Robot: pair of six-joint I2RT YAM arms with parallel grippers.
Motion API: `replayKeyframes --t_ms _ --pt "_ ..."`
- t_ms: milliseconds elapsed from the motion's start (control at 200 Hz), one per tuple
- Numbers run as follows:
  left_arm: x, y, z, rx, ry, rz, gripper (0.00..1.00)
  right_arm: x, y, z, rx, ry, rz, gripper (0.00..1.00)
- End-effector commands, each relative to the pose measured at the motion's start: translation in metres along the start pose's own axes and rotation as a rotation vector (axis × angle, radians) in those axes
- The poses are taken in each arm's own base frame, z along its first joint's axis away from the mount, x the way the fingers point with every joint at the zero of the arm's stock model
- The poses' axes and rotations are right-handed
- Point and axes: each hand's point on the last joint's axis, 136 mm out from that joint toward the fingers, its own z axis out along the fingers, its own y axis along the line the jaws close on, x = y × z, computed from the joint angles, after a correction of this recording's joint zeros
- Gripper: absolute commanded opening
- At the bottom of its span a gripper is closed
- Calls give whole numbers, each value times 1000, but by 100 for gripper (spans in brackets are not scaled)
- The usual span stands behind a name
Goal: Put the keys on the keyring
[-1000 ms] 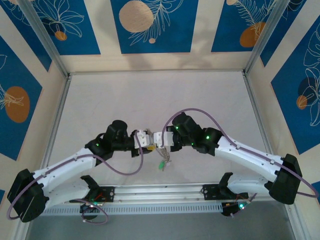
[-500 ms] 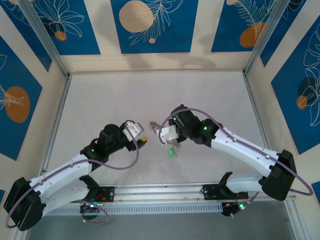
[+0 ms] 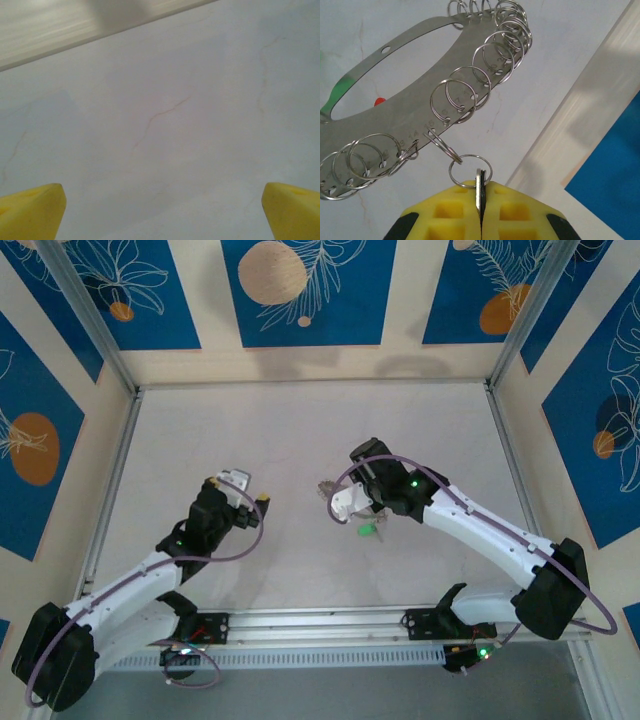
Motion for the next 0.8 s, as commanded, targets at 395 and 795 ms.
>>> replayKeyframes --t_ms 395,795 --pt "-15 32 -17 -142 -82 -78 100 5 -34 -1 103 18 -63 0" --pt "-12 33 -19 -147 -65 -76 100 3 -25 45 35 -50 66 0"
